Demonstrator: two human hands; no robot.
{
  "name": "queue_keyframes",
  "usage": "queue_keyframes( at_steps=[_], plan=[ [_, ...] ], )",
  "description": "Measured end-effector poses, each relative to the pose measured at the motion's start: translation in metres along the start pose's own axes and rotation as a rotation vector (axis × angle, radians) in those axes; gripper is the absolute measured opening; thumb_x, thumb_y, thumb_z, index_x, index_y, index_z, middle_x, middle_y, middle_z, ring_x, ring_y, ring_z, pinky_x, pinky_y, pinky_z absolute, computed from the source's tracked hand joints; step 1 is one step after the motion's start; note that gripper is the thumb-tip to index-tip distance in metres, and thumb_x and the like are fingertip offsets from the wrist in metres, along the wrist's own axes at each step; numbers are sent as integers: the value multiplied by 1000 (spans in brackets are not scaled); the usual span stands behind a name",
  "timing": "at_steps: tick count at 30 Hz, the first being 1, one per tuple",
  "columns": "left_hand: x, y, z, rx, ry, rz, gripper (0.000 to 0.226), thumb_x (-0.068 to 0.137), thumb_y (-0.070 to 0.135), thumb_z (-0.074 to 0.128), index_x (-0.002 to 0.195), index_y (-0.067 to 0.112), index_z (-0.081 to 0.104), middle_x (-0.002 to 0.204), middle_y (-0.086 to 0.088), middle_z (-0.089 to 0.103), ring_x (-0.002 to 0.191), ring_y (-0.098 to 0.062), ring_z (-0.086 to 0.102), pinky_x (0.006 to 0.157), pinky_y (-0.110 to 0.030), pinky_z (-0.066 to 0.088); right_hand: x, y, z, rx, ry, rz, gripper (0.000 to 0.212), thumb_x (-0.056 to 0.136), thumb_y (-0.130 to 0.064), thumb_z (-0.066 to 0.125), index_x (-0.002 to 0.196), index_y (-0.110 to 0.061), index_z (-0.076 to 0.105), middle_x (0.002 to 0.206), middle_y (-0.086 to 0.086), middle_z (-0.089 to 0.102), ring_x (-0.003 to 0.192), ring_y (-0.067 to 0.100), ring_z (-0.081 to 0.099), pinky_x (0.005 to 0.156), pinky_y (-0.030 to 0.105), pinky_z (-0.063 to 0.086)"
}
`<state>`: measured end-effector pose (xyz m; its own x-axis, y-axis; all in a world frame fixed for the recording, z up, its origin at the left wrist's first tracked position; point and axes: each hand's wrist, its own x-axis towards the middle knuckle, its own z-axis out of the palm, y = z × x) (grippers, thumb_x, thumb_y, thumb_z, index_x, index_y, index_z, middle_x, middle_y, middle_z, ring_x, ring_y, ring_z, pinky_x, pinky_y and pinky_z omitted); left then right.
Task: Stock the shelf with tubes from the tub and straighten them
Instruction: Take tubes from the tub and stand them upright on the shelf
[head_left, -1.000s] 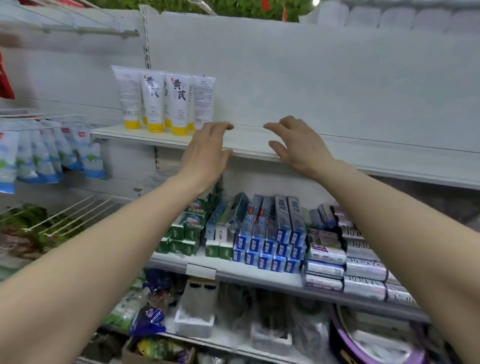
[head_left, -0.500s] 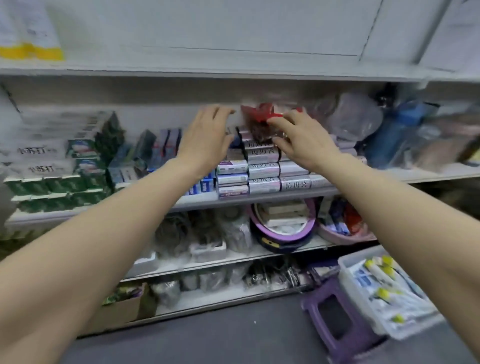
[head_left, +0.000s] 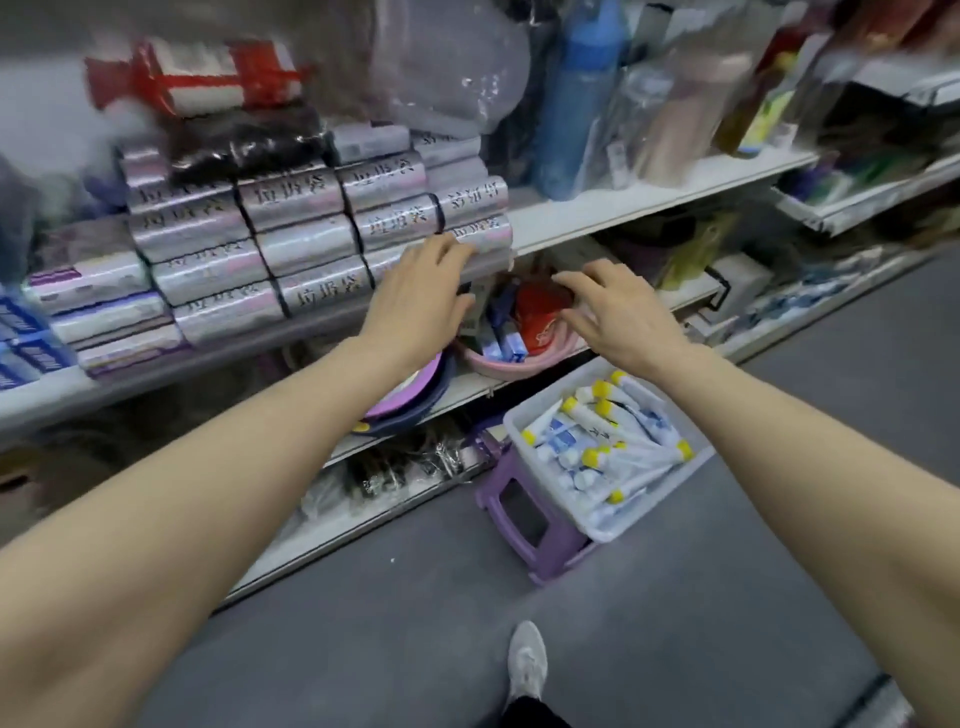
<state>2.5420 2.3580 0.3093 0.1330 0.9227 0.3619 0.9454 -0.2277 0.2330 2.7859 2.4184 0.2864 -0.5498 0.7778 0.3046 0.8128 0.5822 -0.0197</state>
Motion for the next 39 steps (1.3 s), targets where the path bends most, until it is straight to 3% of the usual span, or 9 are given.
queue_keyframes(
  at_steps=[4,9,15,24,28,33,37,39],
  plan=[
    [39,48,86,-71,-128,10,53,87,20,64,137,13,46,134,-10,48,120,-33,46,100,-43,40,-29,92,41,52,-104,86,42,91,-28,56,131,-13,54,102,17,57,91,38,55,74,45,49],
    [59,78,184,-106,-266,8,52,85,22,65,134,13,49,130,-10,50,114,-34,50,90,-47,48,-69,167,103,152,-242,264,44,94,-29,56,135,-14,51,114,16,55,100,39,54,80,43,46],
    [51,89,275,-132,-483,-17,57,85,20,68,138,12,47,133,-10,49,120,-32,46,99,-39,38,-120,193,182,301,-421,453,44,93,-29,57,136,-18,50,120,15,54,103,40,57,83,47,49],
    [33,59,399,-115,-776,-98,58,91,19,60,144,14,38,140,-11,41,125,-34,41,104,-40,36,-139,198,290,363,-591,578,48,95,-27,52,141,-21,42,123,11,53,107,35,55,81,43,50],
    [29,43,449,-88,-846,-99,59,91,19,59,144,13,35,141,-14,39,124,-35,42,102,-37,33,-129,207,342,344,-628,575,51,93,-17,54,142,-19,41,126,13,53,109,36,51,87,44,46],
    [28,38,489,-20,-935,-112,61,93,11,55,148,16,27,153,-18,21,133,-37,34,106,-40,30,-107,213,395,306,-605,532,57,86,-2,53,140,-19,46,134,16,48,114,38,47,92,44,41],
    [24,36,507,28,-890,-75,65,90,2,52,147,22,28,146,-15,28,114,-37,49,92,-40,40,-87,214,424,280,-677,430,68,75,-6,69,136,-23,47,121,17,49,104,38,51,86,43,40],
    [21,35,513,61,-893,-54,65,91,0,47,148,25,27,141,-15,31,110,-35,50,89,-39,41,-81,213,431,281,-709,386,66,75,-4,67,134,-24,48,119,17,46,98,37,53,82,42,42]
  ],
)
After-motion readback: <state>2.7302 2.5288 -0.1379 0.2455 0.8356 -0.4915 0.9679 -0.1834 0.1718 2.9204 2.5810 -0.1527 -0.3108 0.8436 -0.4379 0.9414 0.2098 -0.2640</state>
